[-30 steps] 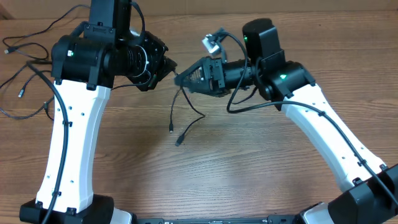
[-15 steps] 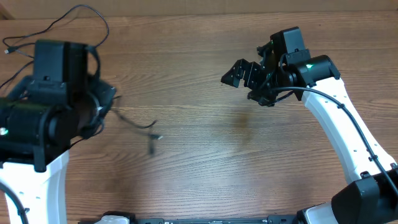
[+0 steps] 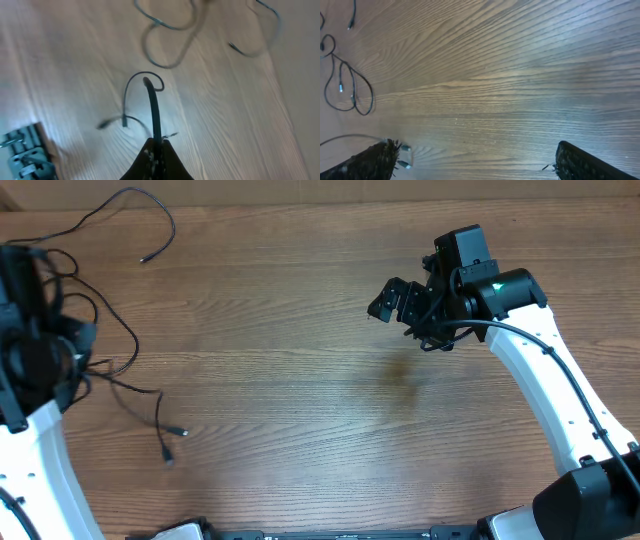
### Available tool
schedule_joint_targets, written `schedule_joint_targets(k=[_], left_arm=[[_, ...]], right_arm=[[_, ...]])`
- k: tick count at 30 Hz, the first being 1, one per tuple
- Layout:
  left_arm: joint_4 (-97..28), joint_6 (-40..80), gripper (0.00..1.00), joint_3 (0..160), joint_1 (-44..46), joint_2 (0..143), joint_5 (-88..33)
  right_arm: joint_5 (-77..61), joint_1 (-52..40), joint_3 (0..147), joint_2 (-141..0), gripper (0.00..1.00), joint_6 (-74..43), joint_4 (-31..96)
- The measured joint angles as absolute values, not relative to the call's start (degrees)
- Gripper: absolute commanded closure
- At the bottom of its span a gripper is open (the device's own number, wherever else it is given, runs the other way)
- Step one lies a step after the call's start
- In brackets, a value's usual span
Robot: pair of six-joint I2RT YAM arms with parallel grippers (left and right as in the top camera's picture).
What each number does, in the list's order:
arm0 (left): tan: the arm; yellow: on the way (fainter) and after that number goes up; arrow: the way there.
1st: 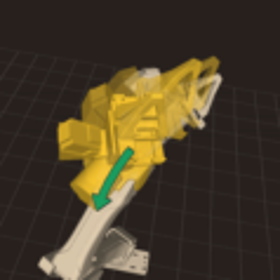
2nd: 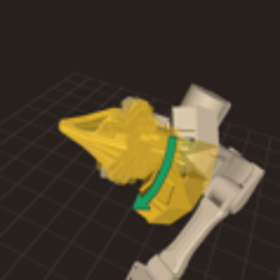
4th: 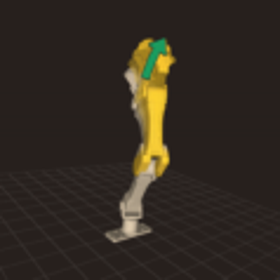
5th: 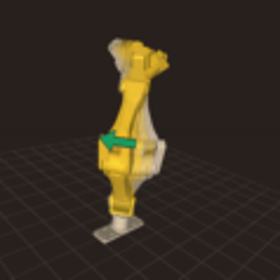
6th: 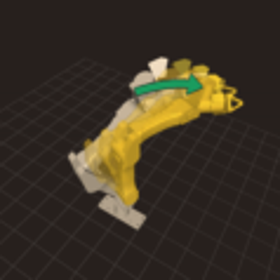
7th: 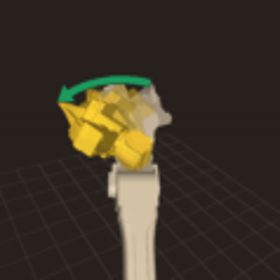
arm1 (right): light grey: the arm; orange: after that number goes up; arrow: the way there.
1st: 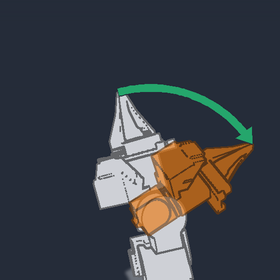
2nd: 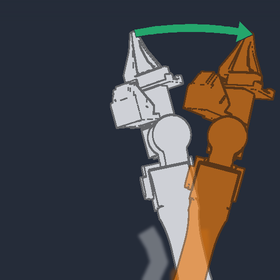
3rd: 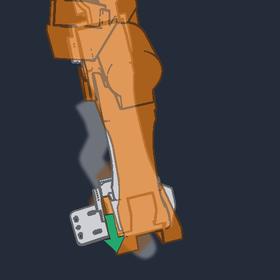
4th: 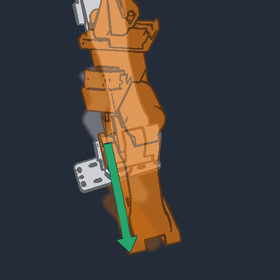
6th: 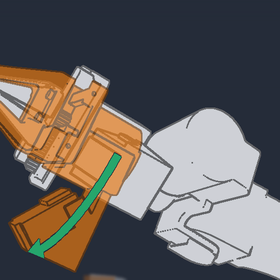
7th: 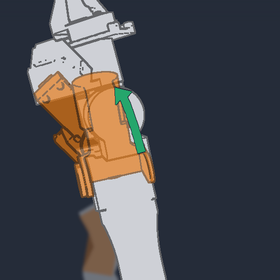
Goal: Untangle cables
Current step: 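Carry the cable with the left gripper to the far left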
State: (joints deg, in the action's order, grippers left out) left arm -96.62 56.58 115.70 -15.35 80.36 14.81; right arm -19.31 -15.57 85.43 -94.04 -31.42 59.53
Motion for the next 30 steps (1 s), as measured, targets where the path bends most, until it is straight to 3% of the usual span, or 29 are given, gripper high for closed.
schedule_joint_targets(k=[13,23,30], left_arm=[[-92.7,61.8,0.96,106.2,-36.2,86.5,15.0],[-91.5,70.7,0.96,106.1,-47.8,93.0,15.8],[-88.1,72.8,0.96,106.1,-52.9,97.4,23.9]], right_arm=[[-18.0,-15.6,85.4,-94.0,0.00,-31.4,59.1],[-17.8,-15.6,85.4,-94.0,0.00,-31.5,59.2],[-17.8,-15.6,85.4,-94.0,0.00,-31.4,59.2]])
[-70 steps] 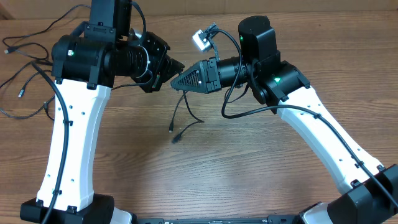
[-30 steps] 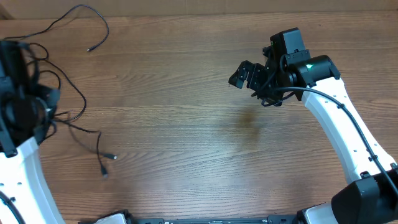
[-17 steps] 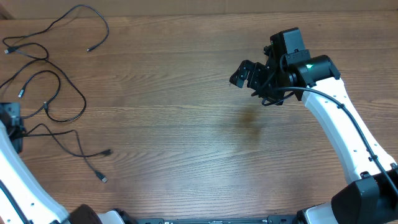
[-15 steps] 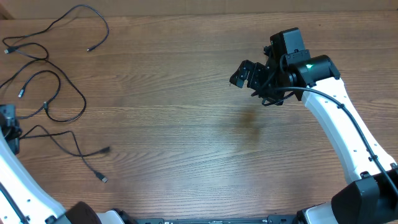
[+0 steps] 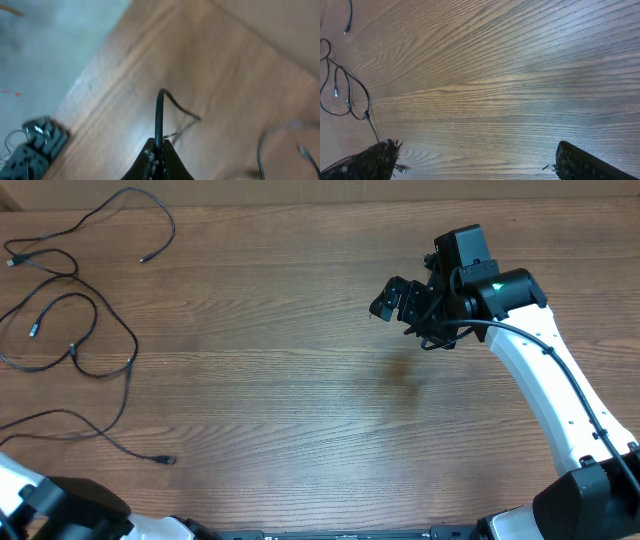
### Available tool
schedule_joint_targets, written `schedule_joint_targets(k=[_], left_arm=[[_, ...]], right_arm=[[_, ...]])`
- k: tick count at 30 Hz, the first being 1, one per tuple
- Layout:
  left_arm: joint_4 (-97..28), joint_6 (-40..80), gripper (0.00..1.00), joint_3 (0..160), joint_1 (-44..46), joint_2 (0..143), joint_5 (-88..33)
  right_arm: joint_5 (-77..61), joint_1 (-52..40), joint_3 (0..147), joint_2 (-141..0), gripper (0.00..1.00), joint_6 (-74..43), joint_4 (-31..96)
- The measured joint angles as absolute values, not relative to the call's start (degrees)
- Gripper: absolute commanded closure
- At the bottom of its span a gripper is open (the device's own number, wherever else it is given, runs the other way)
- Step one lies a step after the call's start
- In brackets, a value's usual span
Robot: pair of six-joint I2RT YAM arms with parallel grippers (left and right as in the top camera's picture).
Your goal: Untangle cables
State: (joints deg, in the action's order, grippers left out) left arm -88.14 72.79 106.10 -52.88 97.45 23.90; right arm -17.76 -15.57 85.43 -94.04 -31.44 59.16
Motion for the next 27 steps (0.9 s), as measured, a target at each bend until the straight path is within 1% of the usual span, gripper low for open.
schedule_joint_targets(k=[6,14,15,21,22,23,24,26,27], left_arm=[[-85.0,73.5,0.96,106.1,-53.7,103.4,31.6],[-78.6,73.4,0.95,106.1,-53.7,113.7,36.2],[-78.1,73.3,0.93,106.1,-53.7,114.8,36.7],[-72.7,71.8,0.86,106.1,-53.7,120.6,39.0],[-71.3,70.7,0.82,106.1,-53.7,121.6,39.3],[-70.3,69.8,0.76,106.1,-53.7,122.3,39.6],[-69.5,69.1,0.63,106.1,-53.7,122.9,39.9],[-68.0,67.4,0.28,106.1,-53.7,123.8,40.6],[-67.6,66.5,0.15,106.1,-53.7,123.9,41.0]], right_arm=[[-17.8,-15.6,85.4,-94.0,0.00,-31.5,59.1],[-17.6,-15.6,85.4,-94.0,0.00,-31.5,59.2],[-17.5,-15.6,85.4,-94.0,0.00,-31.4,59.1],[-17.5,-15.6,85.4,-94.0,0.00,-31.4,59.2],[-17.5,-15.6,85.4,-94.0,0.00,-31.5,59.1],[-17.5,-15.6,85.4,-94.0,0.00,-31.5,59.2],[-17.4,-15.6,85.4,-94.0,0.00,-31.4,59.2],[-17.3,-15.6,85.4,-94.0,0.00,-31.5,59.2],[-17.3,-15.6,85.4,-94.0,0.00,-31.4,59.1]])
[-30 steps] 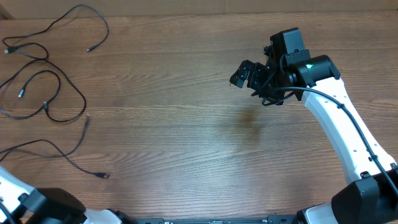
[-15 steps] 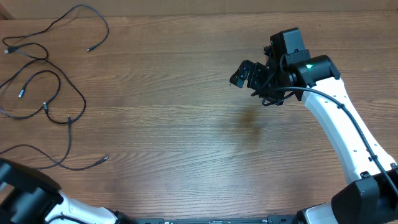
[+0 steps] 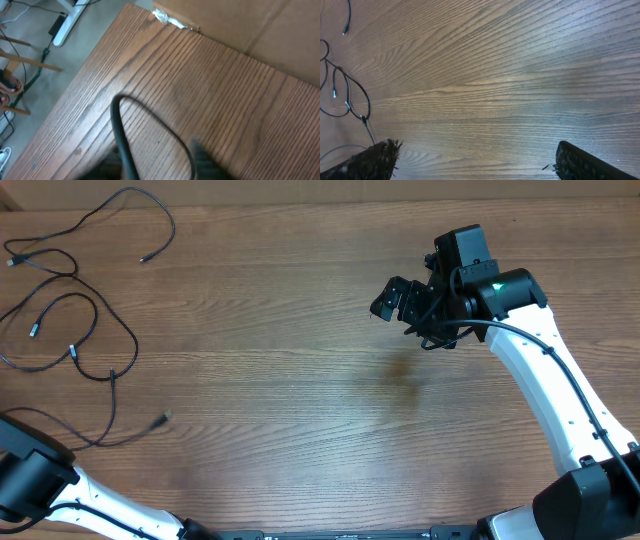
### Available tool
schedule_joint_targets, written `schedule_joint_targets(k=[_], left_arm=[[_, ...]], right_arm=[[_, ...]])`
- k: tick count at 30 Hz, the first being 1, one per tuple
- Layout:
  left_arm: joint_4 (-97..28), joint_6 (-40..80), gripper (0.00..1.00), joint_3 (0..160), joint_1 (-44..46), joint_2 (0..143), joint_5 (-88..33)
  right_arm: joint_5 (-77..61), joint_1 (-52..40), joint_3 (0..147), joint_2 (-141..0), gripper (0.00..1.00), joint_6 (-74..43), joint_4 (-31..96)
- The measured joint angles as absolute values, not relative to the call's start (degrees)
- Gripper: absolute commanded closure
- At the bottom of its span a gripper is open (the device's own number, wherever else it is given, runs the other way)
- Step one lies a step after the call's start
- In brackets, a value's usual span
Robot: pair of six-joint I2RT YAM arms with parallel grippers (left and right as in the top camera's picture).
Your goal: Untangle cables
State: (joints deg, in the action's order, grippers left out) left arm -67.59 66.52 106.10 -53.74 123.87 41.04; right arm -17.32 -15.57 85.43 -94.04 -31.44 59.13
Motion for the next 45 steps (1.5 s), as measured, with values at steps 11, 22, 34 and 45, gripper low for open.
schedule_joint_targets(k=[11,22,34,45], left_arm=[[-69.4,60.9,0.01,117.2,-53.6,123.1,31.3],[-74.6,56.9,0.25,119.3,-52.6,120.9,26.0],[-62.0,48.8,0.20,107.1,-52.6,120.9,24.5],[-43.5,27.9,0.17,101.6,-52.6,120.9,6.2]], right_arm=[[-17.1,-15.6,85.4,-94.0,0.00,-31.5,58.6],[-17.1,-15.6,85.4,-94.0,0.00,-31.5,59.0],[-17.1,-15.6,85.4,-94.0,0.00,-31.4,59.8],[-17.1,-15.6,85.4,-94.0,0.00,-31.4,59.7]])
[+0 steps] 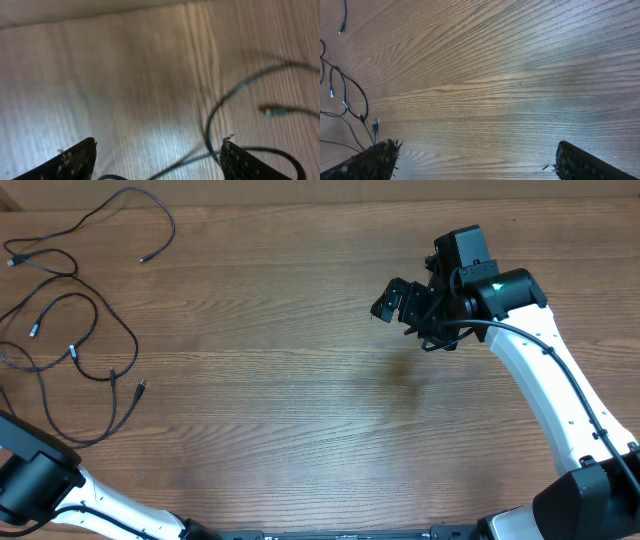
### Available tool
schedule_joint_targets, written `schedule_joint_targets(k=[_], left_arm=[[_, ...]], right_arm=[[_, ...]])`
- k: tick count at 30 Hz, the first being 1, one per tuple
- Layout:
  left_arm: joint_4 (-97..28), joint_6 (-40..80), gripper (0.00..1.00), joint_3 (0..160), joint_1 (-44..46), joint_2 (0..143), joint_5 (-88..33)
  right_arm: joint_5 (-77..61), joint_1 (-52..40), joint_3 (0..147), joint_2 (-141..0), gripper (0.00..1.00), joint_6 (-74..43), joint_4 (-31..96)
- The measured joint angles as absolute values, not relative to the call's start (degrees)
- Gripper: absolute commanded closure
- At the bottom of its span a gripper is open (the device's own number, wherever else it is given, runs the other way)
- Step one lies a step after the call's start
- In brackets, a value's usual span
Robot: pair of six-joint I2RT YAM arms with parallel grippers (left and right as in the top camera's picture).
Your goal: Untangle cables
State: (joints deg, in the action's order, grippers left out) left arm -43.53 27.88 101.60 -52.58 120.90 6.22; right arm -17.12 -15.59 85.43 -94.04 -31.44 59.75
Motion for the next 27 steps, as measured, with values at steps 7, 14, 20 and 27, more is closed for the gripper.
schedule_joint_targets(k=[7,14,20,27], left_arm=[[-41.8,19.9,0.11,99.7,-52.6,120.9,5.7],[-41.7,19.6,0.13,99.7,-53.8,117.7,6.2],[-44.7,17.2,0.30,100.5,-53.9,105.8,1.3],[-49.6,5.6,0.24,100.8,-53.5,103.5,-6.0]], right_arm=[[-17.1,-15.6,85.4,-94.0,0.00,-31.5,59.5],[-17.1,-15.6,85.4,-94.0,0.00,-31.5,59.4],[-17.1,-15.6,85.4,-94.0,0.00,-31.5,59.8],[-17.1,-15.6,85.4,-94.0,0.00,-31.5,59.8]])
